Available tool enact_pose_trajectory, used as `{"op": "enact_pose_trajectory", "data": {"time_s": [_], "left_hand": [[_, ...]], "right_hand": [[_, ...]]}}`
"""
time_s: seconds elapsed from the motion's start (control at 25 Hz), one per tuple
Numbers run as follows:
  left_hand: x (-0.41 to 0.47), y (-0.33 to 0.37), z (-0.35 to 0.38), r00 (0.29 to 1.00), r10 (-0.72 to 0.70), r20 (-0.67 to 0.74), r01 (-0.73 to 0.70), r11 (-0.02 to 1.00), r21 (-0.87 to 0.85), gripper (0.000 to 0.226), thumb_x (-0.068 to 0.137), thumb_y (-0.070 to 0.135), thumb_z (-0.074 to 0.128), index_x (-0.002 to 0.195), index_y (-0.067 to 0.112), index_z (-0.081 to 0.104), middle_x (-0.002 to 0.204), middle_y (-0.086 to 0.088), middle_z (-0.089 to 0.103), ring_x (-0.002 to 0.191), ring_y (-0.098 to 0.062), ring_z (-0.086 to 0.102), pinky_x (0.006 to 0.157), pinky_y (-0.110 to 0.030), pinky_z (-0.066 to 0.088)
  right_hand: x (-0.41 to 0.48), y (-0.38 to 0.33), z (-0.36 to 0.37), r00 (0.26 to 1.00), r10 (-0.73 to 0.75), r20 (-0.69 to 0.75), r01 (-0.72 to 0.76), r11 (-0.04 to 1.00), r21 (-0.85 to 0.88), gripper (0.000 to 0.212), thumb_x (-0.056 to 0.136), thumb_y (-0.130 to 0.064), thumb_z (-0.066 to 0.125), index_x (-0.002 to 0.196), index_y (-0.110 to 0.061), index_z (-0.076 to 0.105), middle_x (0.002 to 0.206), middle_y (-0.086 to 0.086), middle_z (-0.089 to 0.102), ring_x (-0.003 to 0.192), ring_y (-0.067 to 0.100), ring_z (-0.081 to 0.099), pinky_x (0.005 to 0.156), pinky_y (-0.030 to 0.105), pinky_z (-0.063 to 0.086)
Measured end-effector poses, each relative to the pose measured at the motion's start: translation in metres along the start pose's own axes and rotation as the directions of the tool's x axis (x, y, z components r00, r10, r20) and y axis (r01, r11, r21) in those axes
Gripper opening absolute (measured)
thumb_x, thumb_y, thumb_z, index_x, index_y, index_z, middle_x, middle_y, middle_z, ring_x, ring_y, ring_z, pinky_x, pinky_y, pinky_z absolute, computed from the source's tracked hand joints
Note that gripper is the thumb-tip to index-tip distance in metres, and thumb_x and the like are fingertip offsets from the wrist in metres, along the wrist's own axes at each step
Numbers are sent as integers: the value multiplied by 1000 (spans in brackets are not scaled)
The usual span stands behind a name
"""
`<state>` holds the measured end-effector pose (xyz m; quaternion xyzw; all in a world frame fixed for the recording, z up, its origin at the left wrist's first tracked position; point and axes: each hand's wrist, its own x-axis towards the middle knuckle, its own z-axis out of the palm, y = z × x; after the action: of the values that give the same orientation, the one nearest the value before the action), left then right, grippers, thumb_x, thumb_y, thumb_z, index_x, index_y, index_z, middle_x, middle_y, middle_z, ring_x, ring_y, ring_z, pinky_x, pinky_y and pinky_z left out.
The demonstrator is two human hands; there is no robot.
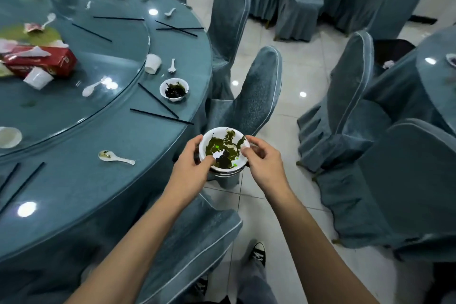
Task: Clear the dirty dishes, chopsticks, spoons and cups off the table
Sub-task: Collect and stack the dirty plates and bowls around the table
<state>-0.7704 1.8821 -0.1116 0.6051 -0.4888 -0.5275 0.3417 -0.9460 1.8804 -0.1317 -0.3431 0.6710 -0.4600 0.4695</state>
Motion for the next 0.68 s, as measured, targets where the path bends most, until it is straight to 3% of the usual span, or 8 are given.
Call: {"op": "enact_pose_trajectory", "data": {"time_s": [0.08, 0.2, 0.32, 0.68], "left_hand": [[9, 5, 15, 998, -16, -61, 17, 1000, 7, 51, 95, 17, 64, 141, 35, 50, 127, 11, 65, 117, -7, 61, 100, -35, 53], [21, 17, 41, 989, -45, -143, 44, 999, -6, 52, 96, 19, 65, 142, 35, 48, 130, 11, 63, 120, -8, 59, 105, -37, 50], [32, 26, 66, 973, -56, -223, 53, 998, -20, 53, 95, 19, 65, 144, 33, 48, 130, 11, 63, 118, -7, 60, 105, -39, 51], [55, 45, 109, 919, -138, -370, 124, 990, -61, 51, 94, 16, 64, 142, 31, 51, 127, 7, 65, 112, -7, 63, 92, -26, 51]], "right_hand": [[21, -5, -9, 998, -22, 59, 23, 1000, -11, 27, 94, -8, 66, 115, -24, 70, 104, 1, 76, 96, 15, 73, 93, 41, 60], [57, -16, -28, 990, -29, 141, 34, 999, -33, 28, 94, -10, 66, 121, -19, 71, 104, -1, 76, 96, 12, 73, 93, 39, 59], [85, -25, -43, 972, -35, 232, 47, 998, -48, 27, 95, -9, 65, 119, -19, 70, 105, -1, 76, 96, 12, 73, 94, 37, 59], [140, -37, -64, 918, -46, 394, 81, 994, -73, 26, 94, -8, 66, 113, -27, 70, 101, -5, 76, 91, 6, 73, 91, 34, 59]]}}
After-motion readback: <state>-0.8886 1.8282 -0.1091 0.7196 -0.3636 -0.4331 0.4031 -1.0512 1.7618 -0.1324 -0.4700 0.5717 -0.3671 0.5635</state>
